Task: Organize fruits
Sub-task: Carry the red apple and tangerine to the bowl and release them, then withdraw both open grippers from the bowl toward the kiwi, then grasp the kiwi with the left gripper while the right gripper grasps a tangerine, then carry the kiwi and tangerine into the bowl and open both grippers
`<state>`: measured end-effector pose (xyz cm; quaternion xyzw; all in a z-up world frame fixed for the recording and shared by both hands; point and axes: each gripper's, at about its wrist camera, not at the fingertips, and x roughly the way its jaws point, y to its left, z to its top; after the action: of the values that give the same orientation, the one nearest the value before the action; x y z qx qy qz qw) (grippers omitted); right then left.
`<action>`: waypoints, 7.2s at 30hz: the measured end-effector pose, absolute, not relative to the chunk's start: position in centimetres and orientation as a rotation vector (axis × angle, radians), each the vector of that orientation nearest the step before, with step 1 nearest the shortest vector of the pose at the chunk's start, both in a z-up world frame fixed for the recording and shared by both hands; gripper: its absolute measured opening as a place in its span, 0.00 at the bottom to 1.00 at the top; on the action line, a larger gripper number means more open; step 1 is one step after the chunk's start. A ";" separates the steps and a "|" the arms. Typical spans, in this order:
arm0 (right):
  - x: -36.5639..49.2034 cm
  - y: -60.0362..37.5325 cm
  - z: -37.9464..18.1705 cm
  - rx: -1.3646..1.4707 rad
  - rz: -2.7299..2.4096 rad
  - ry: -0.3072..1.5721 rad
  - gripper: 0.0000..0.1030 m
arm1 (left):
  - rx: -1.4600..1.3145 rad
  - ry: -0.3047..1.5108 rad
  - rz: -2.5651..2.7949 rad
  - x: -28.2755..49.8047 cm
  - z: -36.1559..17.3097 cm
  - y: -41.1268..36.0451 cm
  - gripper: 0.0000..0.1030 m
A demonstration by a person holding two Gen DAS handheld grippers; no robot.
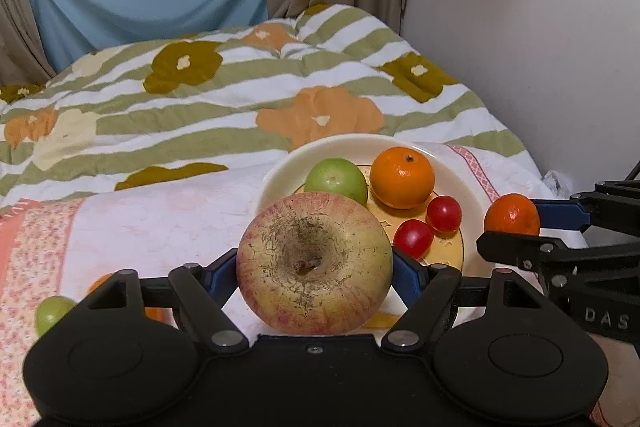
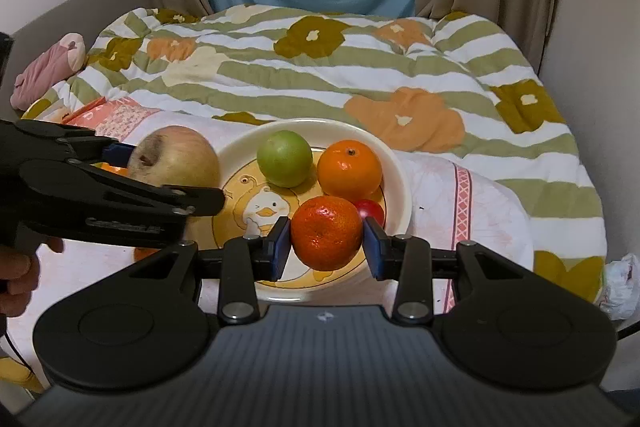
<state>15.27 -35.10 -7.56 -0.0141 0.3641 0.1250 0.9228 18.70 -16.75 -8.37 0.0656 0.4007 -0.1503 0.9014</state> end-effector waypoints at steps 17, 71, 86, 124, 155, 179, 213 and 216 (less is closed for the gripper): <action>16.6 -36.1 -9.2 -0.024 0.275 0.781 0.52 | 0.222 0.872 -0.301 21.5 -11.2 -19.2 0.78; 13.0 -34.2 -6.7 -0.188 0.293 0.681 0.96 | 0.102 0.751 -0.124 9.7 -4.2 -12.1 0.97; 8.2 -31.5 -1.6 -0.051 0.188 0.633 1.00 | 0.116 0.648 -0.109 6.1 -0.7 -7.0 0.97; 7.9 -17.8 -9.0 0.133 -0.060 0.751 1.00 | 0.240 0.787 -0.361 13.0 -11.1 0.9 0.94; 11.3 -16.1 -13.1 0.085 -0.038 0.813 0.94 | 0.242 0.855 -0.375 14.0 -13.8 1.1 0.68; 13.1 -15.3 -14.3 0.029 0.001 0.820 0.66 | 0.216 0.844 -0.339 12.3 -12.6 2.9 0.68; 8.2 -22.6 -5.0 0.029 0.022 0.743 0.51 | 0.157 0.719 -0.347 9.6 -2.8 -2.3 0.68; 8.3 -25.1 -4.5 0.025 0.035 0.737 0.51 | 0.144 0.716 -0.346 9.6 -2.3 -4.9 0.68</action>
<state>8.30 -25.15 -4.48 0.0124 0.3604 0.0172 0.9326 9.55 -4.88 -2.26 0.0703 0.3481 -0.1686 0.9195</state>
